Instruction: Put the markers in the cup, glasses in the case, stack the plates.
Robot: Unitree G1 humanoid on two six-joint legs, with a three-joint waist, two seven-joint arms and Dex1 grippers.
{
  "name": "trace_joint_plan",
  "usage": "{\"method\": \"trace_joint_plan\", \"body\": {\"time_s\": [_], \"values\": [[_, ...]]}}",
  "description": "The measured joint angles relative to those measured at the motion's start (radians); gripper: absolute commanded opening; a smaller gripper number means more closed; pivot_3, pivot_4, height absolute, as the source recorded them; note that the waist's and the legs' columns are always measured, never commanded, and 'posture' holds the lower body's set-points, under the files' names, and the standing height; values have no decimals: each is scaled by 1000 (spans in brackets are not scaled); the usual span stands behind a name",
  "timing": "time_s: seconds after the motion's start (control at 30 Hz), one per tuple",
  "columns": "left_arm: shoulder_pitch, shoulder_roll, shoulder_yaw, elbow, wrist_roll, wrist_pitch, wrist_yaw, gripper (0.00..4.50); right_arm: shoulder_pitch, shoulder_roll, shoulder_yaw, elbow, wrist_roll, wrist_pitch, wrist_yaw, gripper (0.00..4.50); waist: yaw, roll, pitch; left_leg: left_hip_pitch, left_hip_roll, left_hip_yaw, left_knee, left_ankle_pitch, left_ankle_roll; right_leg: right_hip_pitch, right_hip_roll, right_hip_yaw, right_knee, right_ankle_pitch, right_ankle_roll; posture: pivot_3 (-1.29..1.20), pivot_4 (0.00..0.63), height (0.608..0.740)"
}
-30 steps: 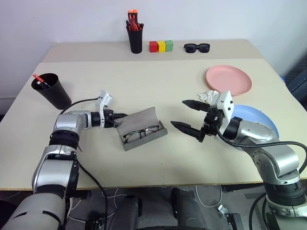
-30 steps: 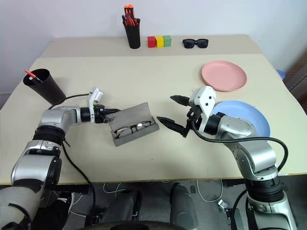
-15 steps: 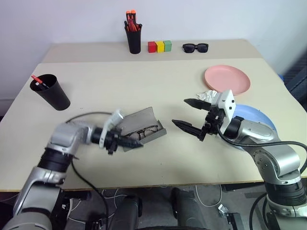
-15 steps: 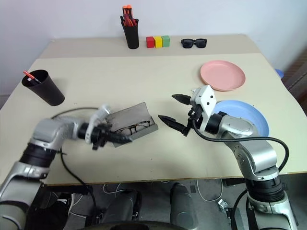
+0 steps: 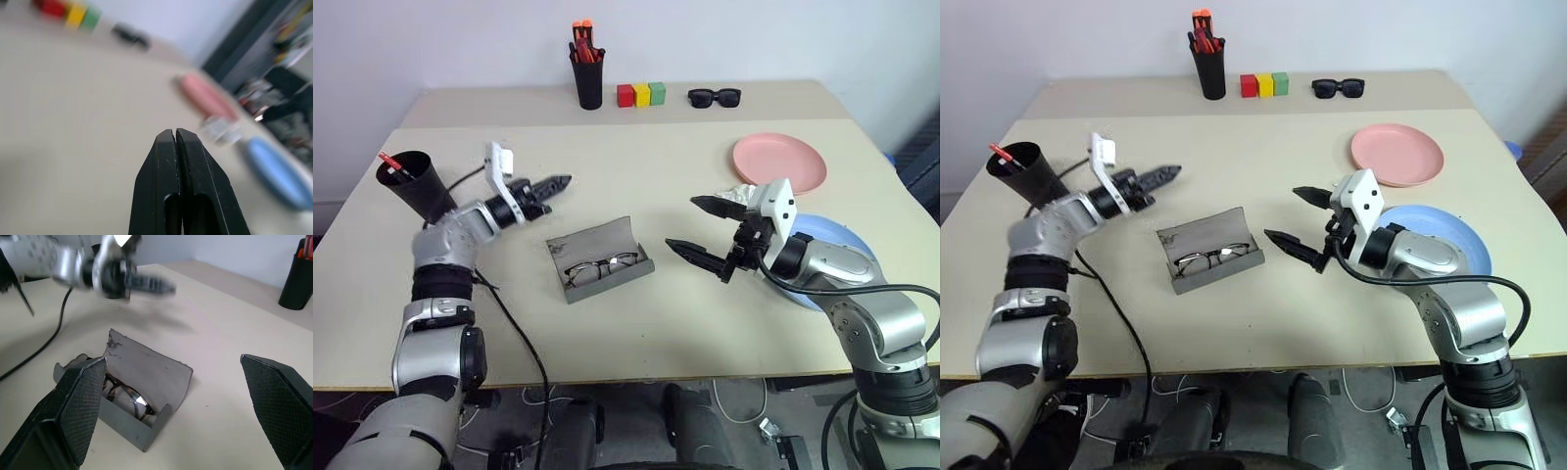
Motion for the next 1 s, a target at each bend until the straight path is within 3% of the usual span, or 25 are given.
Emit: {"method": "trace_joint_plan", "body": {"time_s": [0.13, 0.27, 0.4, 0.8, 1.0], "values": [[10, 20, -85, 42, 77, -14, -40, 23, -1, 0, 3, 0, -1, -1, 0, 4500, 1, 0, 0, 0, 0, 0, 0, 0, 0, 0, 0, 0, 0, 0, 0, 0, 150, 740], [56, 65, -166, -43, 41, 181, -235, 23, -1, -1, 3, 0, -6, -3, -1, 4500, -4, 0, 0, 0, 0, 0, 0, 0, 0, 0, 0, 0, 0, 0, 0, 0, 150, 740], [91, 91, -203, -130, 19, 253, -345, 23, -1, -1, 3, 0, -16, -4, -2, 4500, -4, 0, 0, 0, 0, 0, 0, 0, 0, 0, 0, 0, 1, 0, 0, 0, 150, 740], [231, 129, -269, -404, -7, 288, -438, 23, -3, -2, 1, 2, -27, -5, -3, 4500, -2, 0, 0, 1, 0, 0, 0, 0, 0, 0, 0, 0, 1, 0, 0, 0, 150, 740], [253, 114, -275, -441, -15, 263, -406, 23, -3, -2, 0, 4, -29, -6, -2, 4500, 0, 0, 0, 1, 0, 0, 1, 0, 0, 1, 0, 0, 1, 0, 0, 0, 150, 740]]}}
